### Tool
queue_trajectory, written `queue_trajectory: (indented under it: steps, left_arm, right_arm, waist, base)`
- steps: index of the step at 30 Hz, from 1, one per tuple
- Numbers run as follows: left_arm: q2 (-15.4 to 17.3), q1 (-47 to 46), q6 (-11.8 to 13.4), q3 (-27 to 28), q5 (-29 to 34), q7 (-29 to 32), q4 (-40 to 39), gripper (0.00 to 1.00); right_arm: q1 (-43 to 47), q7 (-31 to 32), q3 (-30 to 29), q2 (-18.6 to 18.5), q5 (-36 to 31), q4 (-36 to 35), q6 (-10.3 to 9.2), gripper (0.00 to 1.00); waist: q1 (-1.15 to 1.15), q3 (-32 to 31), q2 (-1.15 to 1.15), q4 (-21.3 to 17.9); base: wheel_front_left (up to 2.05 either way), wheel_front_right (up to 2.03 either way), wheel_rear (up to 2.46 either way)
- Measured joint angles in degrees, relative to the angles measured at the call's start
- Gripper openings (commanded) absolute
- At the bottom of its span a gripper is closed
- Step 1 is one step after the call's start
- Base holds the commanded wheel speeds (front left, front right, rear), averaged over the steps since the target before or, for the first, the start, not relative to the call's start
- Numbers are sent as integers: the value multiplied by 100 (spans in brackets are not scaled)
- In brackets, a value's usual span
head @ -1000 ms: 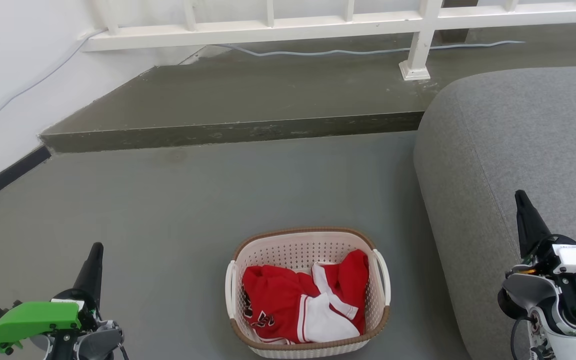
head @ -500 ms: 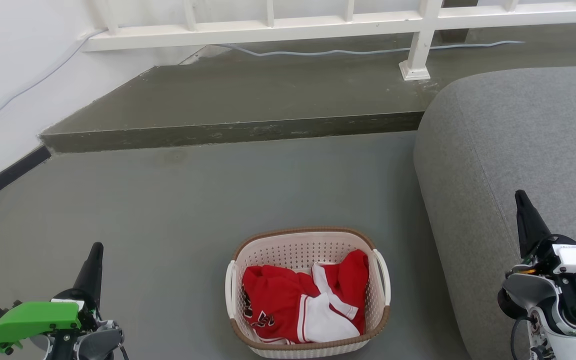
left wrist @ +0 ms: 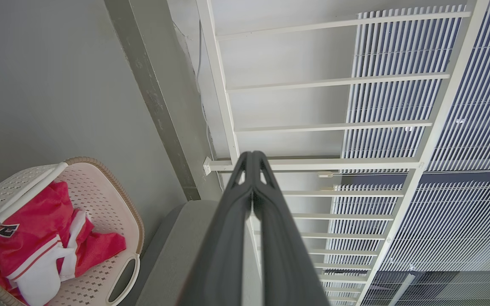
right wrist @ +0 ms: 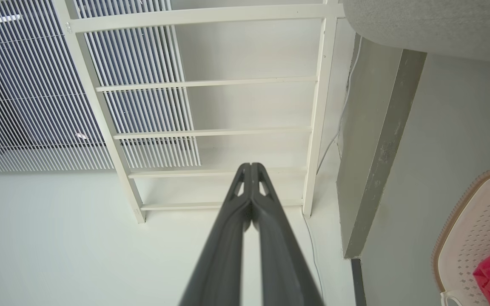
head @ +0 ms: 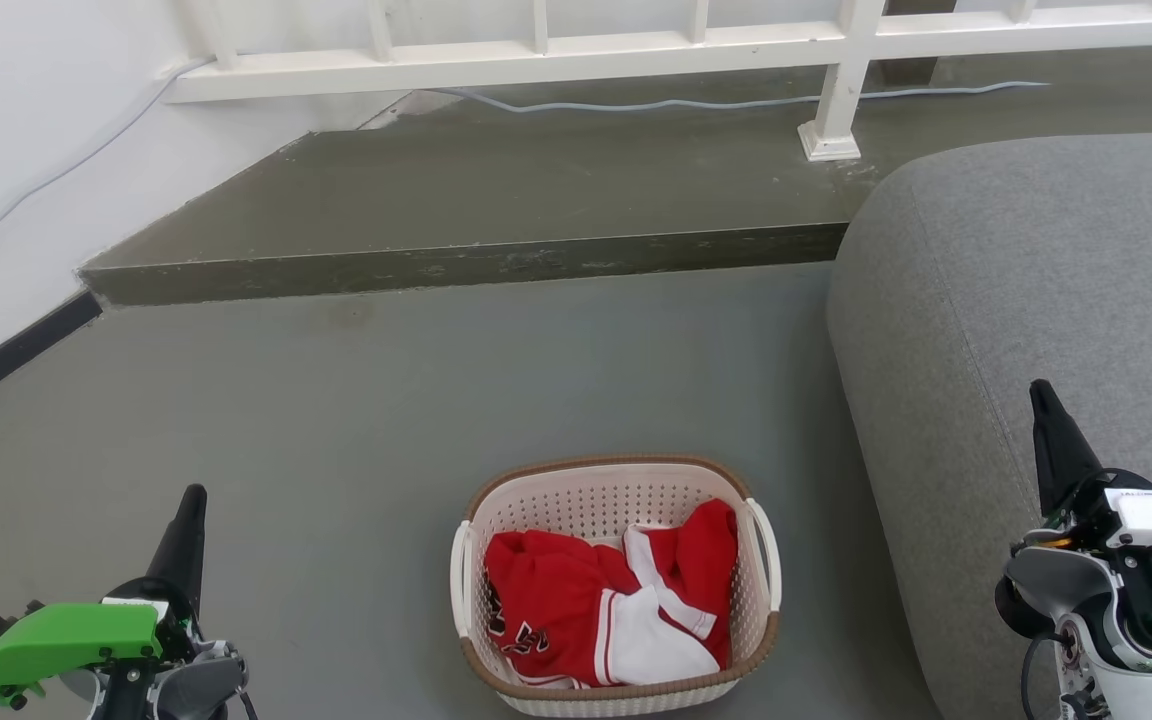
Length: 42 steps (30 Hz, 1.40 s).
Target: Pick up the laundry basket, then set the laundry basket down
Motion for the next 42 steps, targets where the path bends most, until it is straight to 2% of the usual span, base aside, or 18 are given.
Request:
queue_trajectory:
  steps: [42]
  left_arm:
    - [0, 0, 0, 0, -4, 0, -2, 0]
  right_arm:
    - [1, 0, -4, 3, 0, -15, 1, 0]
  waist:
    - [0, 0, 0, 0]
  base:
    - [0, 0, 0]
